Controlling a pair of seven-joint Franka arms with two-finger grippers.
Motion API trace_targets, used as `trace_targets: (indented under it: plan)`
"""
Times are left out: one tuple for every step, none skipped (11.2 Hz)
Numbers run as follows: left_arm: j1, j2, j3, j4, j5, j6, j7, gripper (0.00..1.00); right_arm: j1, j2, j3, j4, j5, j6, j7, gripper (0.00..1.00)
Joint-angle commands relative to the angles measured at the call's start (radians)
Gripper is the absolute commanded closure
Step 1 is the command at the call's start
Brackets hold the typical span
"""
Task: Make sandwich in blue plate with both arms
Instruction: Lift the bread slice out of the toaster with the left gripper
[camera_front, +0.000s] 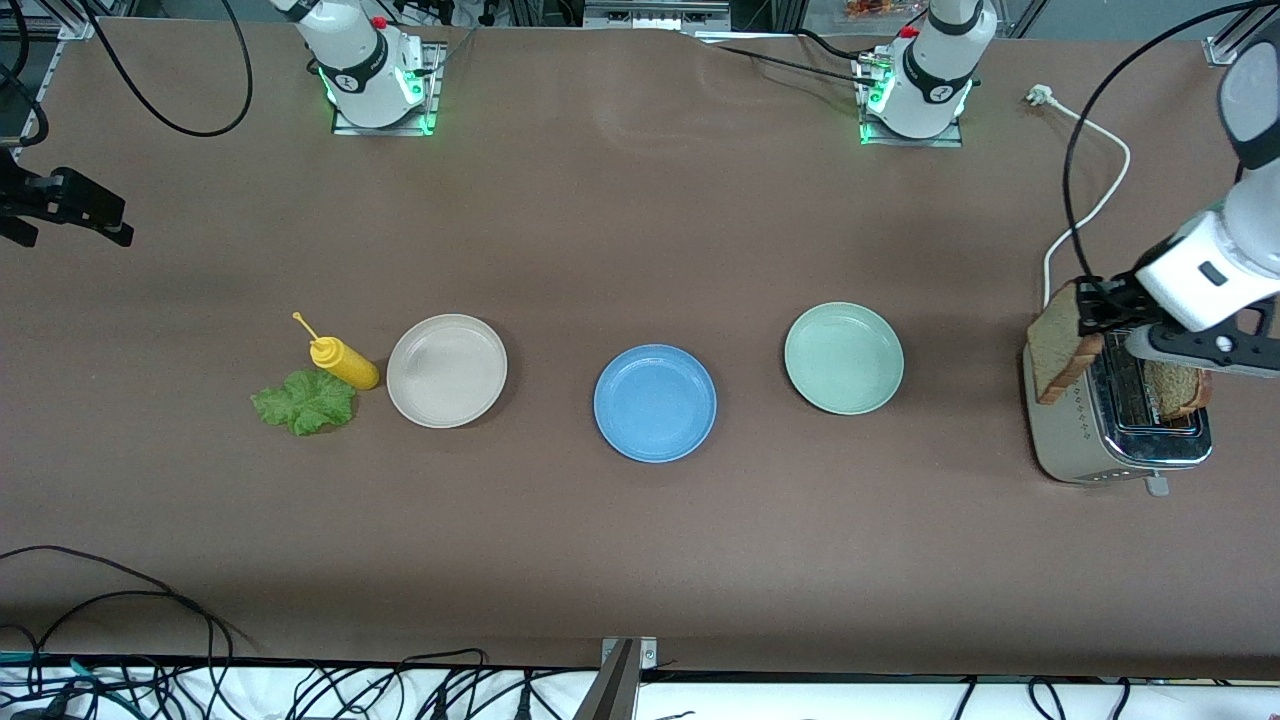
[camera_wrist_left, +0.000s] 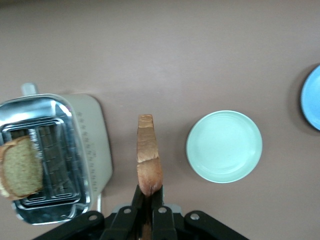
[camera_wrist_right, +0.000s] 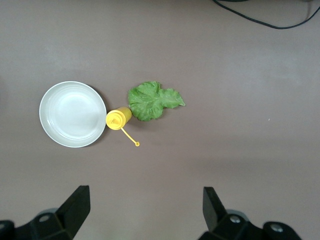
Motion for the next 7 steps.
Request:
trace_targets:
  plan:
    - [0.004, 0.005, -0.058, 0.013, -0.085, -0.044, -0.023, 1.0, 0.002, 0.0, 0.002, 0.016, 0.0, -0.017, 0.006, 0.0]
    - [0.003, 0.008, -0.085, 0.013, -0.09, -0.045, -0.032, 1.0, 0.002, 0.0, 0.001, 0.016, 0.0, -0.017, 0.006, 0.0]
    - [0.001, 0.016, -0.116, 0.013, -0.095, -0.047, -0.069, 1.0, 0.001, 0.001, 0.001, 0.016, 0.0, -0.017, 0.006, 0.0]
    - [0.001, 0.027, -0.147, 0.013, -0.111, -0.048, -0.106, 1.0, 0.002, 0.0, 0.002, 0.016, 0.0, -0.017, 0.007, 0.0]
    - [0.001, 0.044, -0.171, 0.013, -0.131, -0.048, -0.117, 1.0, 0.002, 0.0, 0.002, 0.016, 0.0, -0.018, 0.006, 0.0]
    - [-0.002, 0.071, -0.176, 0.016, -0.18, -0.048, -0.109, 1.0, 0.001, 0.0, 0.001, 0.016, 0.0, -0.018, 0.004, 0.0]
    - [-0.006, 0.085, -0.182, 0.016, -0.229, -0.048, -0.114, 1.0, 0.001, 0.0, 0.001, 0.016, 0.0, -0.018, 0.003, 0.0]
